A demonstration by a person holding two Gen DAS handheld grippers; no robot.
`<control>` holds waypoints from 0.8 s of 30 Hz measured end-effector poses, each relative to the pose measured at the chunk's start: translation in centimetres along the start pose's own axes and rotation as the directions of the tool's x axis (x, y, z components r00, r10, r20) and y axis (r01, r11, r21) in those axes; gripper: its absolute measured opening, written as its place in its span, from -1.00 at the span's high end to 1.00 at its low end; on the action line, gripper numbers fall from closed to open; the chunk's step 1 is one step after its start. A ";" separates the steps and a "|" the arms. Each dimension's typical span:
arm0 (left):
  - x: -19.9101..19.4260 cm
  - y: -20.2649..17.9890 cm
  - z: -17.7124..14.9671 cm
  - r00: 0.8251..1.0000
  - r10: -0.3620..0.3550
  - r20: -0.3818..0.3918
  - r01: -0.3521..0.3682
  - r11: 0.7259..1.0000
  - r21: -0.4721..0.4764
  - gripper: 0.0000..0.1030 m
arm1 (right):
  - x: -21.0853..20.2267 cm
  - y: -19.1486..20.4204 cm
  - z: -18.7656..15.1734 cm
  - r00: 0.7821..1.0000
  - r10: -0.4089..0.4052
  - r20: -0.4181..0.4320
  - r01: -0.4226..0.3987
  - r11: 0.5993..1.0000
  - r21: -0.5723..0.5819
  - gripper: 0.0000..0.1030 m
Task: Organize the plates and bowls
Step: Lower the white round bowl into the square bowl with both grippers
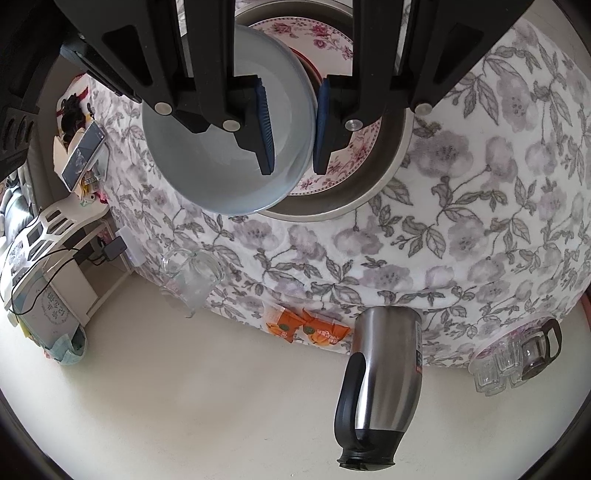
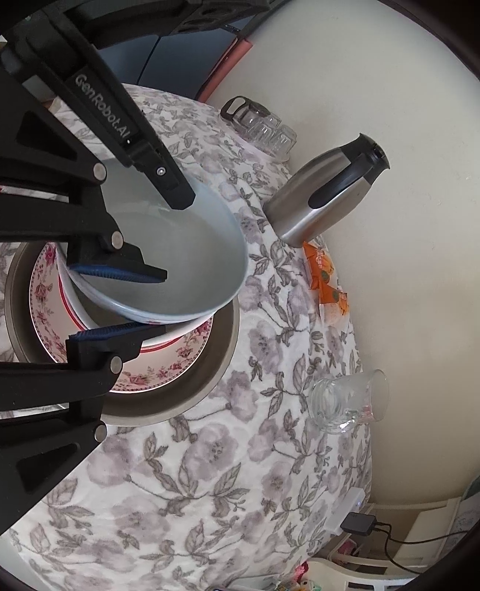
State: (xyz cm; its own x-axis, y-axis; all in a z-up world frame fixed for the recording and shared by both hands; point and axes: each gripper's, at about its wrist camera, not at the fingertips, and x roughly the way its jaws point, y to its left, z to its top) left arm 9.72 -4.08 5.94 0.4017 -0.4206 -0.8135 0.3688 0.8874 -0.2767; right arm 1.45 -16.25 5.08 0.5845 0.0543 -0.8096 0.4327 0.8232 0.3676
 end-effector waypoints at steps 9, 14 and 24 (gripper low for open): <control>0.6 0.2 -0.3 1.000 0.028 -0.006 -0.028 1.000 0.008 0.76 | -0.9 -0.4 0.1 0.999 0.027 0.021 -0.027 0.999 0.022 0.38; 0.4 -0.2 -0.3 1.000 0.031 0.007 -0.031 0.999 0.019 0.81 | -2.5 -1.3 0.6 0.996 -0.004 0.094 -0.001 0.999 0.050 -0.23; -1.3 0.2 -0.5 0.999 0.040 0.033 -0.040 0.999 -0.003 0.48 | -3.4 -2.1 0.1 0.994 -0.049 0.094 0.049 0.999 0.003 -0.27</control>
State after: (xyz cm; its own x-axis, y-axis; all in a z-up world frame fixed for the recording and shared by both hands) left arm 8.82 -3.29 6.72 0.4437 -0.3912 -0.8063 0.3503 0.9038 -0.2457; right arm -1.38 -18.21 7.13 0.6243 -0.0399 -0.7801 0.4629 0.8234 0.3283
